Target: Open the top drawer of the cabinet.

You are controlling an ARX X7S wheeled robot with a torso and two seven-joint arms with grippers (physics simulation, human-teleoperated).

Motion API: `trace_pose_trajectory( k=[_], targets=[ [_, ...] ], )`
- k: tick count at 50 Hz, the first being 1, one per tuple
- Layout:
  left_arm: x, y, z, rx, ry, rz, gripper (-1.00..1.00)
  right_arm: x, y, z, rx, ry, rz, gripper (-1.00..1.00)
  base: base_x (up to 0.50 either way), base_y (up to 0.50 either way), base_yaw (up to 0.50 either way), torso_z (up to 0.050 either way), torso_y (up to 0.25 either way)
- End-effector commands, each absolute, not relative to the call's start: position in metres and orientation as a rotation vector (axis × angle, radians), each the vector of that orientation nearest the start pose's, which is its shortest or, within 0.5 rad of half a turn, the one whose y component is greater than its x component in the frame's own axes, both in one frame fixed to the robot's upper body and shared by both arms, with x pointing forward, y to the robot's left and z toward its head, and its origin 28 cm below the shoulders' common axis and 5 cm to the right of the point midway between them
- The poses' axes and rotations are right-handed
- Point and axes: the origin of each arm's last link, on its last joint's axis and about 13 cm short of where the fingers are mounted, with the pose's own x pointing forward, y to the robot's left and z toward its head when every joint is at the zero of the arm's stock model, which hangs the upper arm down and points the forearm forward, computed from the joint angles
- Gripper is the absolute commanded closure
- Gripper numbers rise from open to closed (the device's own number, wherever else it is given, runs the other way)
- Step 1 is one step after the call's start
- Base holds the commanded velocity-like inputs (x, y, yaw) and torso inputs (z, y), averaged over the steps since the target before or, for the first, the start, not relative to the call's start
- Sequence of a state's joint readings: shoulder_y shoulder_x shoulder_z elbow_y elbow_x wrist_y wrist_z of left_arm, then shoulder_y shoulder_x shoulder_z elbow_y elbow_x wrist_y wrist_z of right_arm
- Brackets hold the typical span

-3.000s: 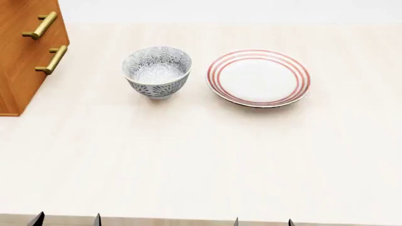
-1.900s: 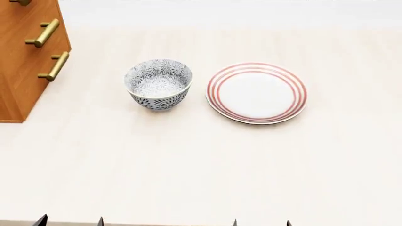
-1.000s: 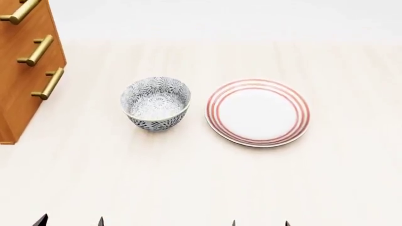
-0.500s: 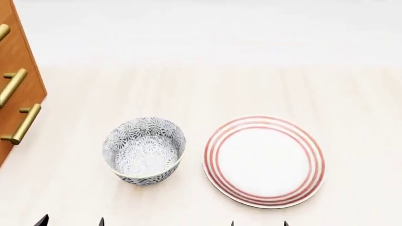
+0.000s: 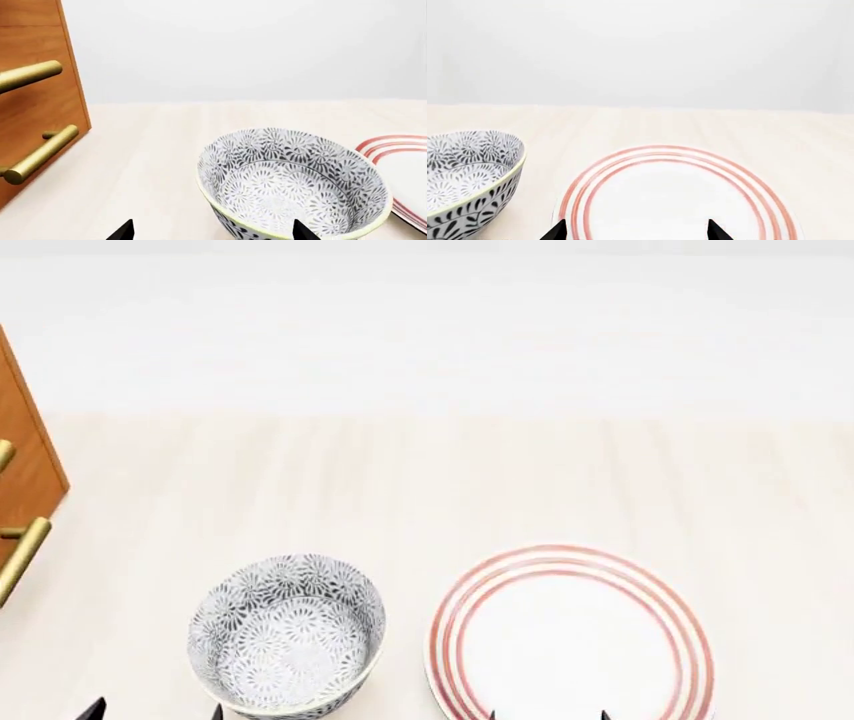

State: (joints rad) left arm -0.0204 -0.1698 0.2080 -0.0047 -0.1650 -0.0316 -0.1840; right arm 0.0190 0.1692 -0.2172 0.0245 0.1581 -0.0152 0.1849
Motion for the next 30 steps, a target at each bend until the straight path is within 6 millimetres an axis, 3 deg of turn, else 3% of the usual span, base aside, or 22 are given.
trace_pose_trajectory(
  k=[1,5,13,30],
  targets=[
    [0.2099,0.2043,0.0099,0.008,0.042,-0.023,-1.0,0.2093,-0.0939,0.0095,-0.014,0.018,0.028,-1.0,0.5,0.0,0.0,0.0,0.0],
    [0.2101,0.2042,0.0104,0.009,0.042,-0.023,-1.0,0.21,-0.0943,0.0086,-0.015,0.025,0.022,-1.0,0.46,0.0,0.0,0.0,0.0],
    [0.2111,0.2042,0.0093,0.009,0.041,-0.021,-1.0,0.2092,-0.0936,0.0101,-0.02,0.012,0.036,-1.0,0.01,0.02,0.0,0.0,0.0],
    [0.2118,0.2048,0.0112,0.008,0.04,-0.016,-1.0,0.2103,-0.0934,0.0106,-0.02,0.013,0.035,-1.0,0.0,0.5,0.0,0.0,0.0]
  ],
)
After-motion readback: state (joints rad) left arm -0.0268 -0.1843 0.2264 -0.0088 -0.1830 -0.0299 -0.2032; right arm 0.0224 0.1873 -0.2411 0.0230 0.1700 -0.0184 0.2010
